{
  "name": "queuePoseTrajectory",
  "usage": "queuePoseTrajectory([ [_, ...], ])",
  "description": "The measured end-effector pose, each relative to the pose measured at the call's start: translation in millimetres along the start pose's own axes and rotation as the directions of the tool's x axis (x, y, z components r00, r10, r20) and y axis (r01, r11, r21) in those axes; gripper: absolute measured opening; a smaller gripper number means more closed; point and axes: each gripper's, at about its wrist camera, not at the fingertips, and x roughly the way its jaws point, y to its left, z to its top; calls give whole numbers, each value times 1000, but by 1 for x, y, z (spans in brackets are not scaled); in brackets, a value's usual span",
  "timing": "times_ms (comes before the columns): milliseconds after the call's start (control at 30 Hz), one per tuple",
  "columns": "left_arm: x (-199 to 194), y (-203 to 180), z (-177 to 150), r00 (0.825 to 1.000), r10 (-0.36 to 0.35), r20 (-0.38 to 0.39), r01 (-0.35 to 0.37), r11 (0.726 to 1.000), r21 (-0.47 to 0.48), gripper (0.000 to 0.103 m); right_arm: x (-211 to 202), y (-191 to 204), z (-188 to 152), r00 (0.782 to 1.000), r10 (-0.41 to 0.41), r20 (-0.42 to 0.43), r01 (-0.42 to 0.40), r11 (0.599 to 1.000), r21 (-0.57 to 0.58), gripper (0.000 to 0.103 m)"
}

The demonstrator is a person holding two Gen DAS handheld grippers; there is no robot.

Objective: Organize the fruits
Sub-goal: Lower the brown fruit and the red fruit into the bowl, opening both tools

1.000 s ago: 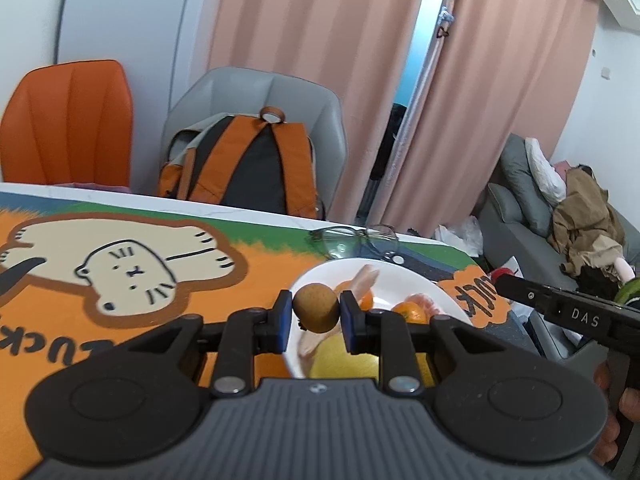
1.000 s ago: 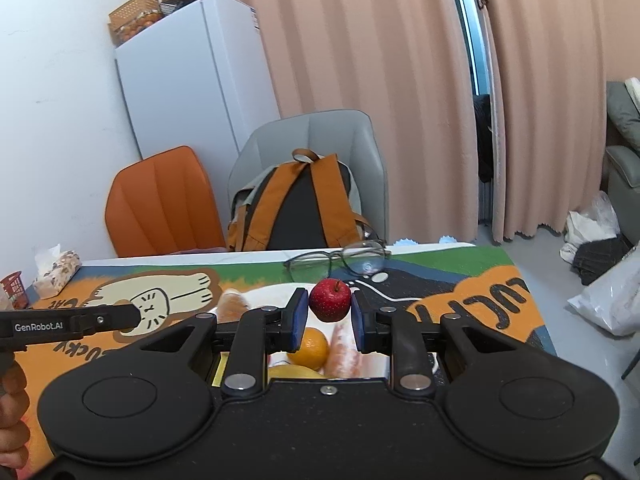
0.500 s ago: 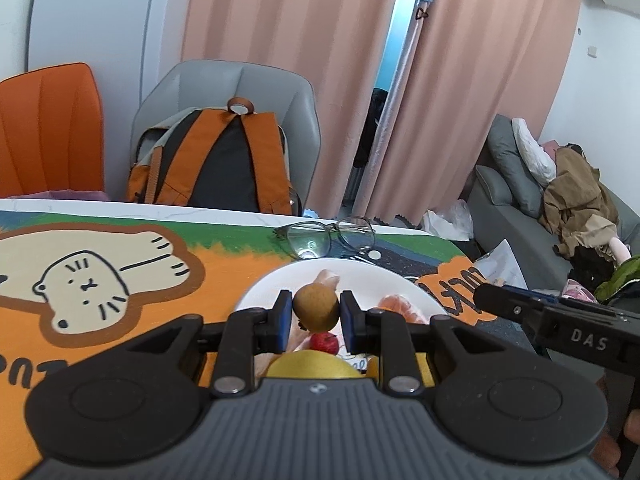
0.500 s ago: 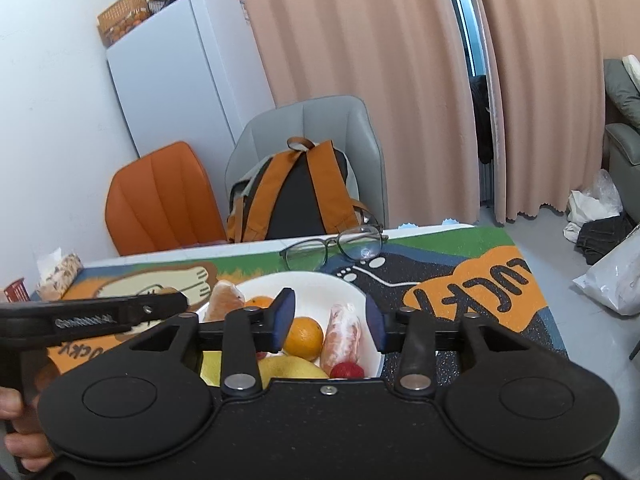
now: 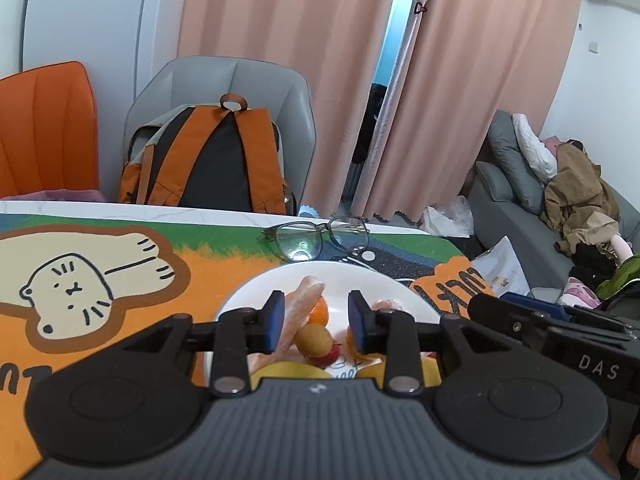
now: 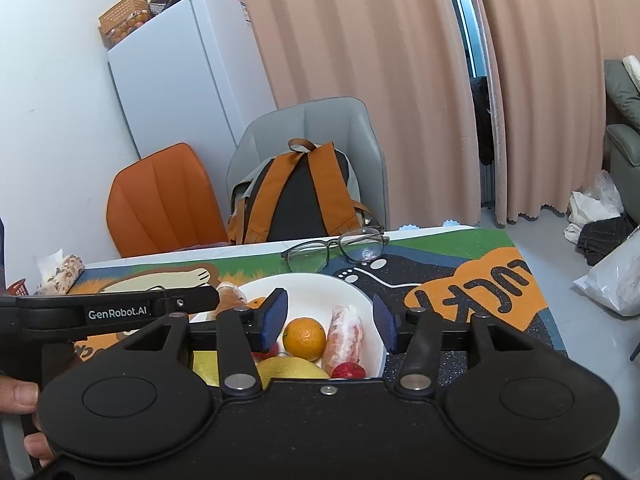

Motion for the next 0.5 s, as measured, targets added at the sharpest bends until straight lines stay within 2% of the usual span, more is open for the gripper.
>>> queuePoseTrajectory([
  [200, -14, 12, -7, 1000, 29, 0, -29, 999, -13, 37, -3, 8, -1, 1000, 13, 3, -13, 1000, -20, 52],
  [500, -45, 32, -15, 998, 70, 7, -70, 997, -44, 60, 0, 15, -2, 999, 28, -17, -28, 999, -28, 52],
])
